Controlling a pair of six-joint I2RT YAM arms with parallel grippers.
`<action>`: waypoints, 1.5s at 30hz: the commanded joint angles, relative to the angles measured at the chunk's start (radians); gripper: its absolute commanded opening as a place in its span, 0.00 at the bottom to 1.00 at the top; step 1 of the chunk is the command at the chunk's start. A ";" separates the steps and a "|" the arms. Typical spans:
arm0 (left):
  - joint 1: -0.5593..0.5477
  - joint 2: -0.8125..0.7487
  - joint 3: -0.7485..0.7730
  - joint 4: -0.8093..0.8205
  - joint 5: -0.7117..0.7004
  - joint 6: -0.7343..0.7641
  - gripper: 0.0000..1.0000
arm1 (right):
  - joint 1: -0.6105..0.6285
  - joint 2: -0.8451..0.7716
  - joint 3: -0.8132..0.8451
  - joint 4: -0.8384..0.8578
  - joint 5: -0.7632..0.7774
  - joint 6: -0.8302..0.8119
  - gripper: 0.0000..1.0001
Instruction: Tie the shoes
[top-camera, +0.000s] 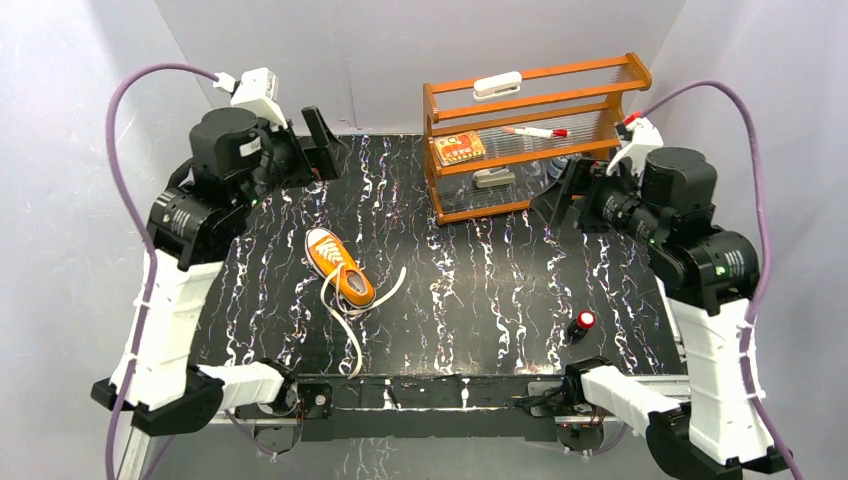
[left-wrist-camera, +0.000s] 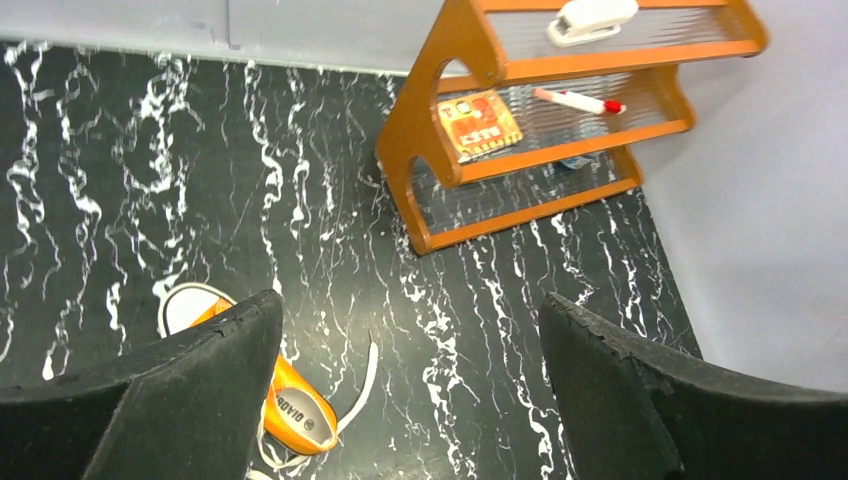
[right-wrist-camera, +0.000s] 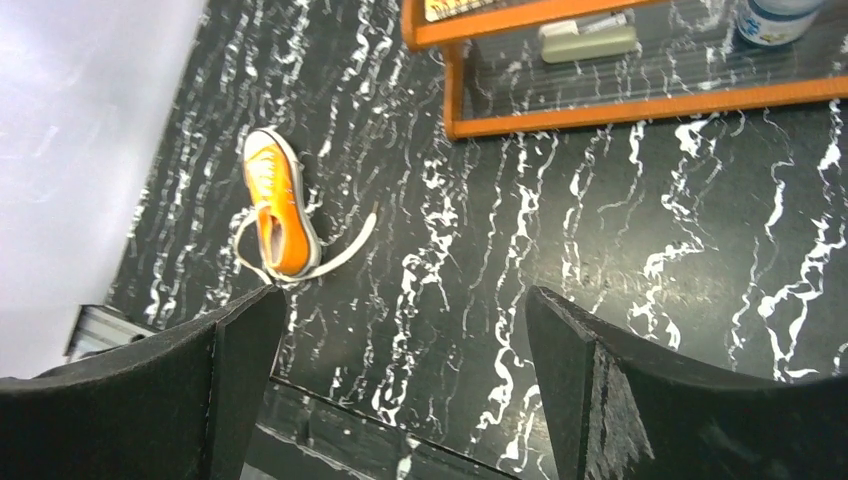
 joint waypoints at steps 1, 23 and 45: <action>0.076 0.042 -0.036 -0.024 0.082 -0.077 0.96 | 0.047 0.042 -0.024 0.012 0.122 -0.034 0.99; 0.128 0.227 -0.553 -0.020 0.434 -0.400 0.92 | 0.137 0.091 -0.285 0.166 -0.033 -0.163 0.98; 0.026 0.218 -0.682 -0.042 0.161 -0.448 0.91 | 0.244 0.315 -0.498 0.421 -0.228 -0.089 0.94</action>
